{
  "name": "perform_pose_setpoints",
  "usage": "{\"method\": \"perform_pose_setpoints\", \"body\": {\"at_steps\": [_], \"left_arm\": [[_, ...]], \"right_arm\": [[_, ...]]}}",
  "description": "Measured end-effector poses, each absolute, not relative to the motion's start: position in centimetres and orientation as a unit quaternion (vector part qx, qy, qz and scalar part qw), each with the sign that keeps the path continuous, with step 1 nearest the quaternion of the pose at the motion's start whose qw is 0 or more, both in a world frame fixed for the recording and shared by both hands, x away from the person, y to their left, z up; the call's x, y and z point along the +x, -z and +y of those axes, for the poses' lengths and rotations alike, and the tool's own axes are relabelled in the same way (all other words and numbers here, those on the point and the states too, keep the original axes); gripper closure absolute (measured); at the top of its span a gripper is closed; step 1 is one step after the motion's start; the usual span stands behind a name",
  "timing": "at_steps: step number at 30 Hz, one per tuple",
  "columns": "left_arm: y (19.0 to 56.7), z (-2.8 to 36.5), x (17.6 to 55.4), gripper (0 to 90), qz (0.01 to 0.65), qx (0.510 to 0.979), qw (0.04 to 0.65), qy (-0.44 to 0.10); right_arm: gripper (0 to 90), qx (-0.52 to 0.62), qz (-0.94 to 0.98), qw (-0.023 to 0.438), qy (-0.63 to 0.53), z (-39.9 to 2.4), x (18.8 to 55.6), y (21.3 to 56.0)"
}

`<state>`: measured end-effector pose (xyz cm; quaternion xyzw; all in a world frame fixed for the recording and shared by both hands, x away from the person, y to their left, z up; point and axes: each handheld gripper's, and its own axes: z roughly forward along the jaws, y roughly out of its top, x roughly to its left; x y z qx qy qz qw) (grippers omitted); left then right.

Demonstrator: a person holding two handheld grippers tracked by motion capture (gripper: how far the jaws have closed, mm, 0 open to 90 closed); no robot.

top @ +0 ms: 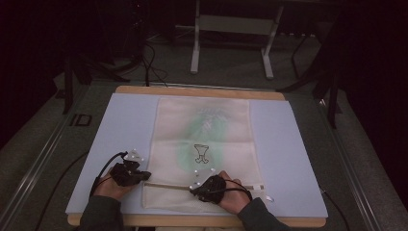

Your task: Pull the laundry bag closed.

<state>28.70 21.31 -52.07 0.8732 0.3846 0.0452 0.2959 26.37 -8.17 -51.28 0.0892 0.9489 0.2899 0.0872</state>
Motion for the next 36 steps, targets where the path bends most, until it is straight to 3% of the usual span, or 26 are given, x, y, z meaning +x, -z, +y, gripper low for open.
{"method": "perform_pose_setpoints", "body": {"at_steps": [36], "left_arm": [[52.1,21.3,28.7,89.7,0.384,0.874,0.295,-0.045]], "right_arm": [[82.2,0.104,0.949,0.091,-0.283,-10.4,26.2,51.1]]}}
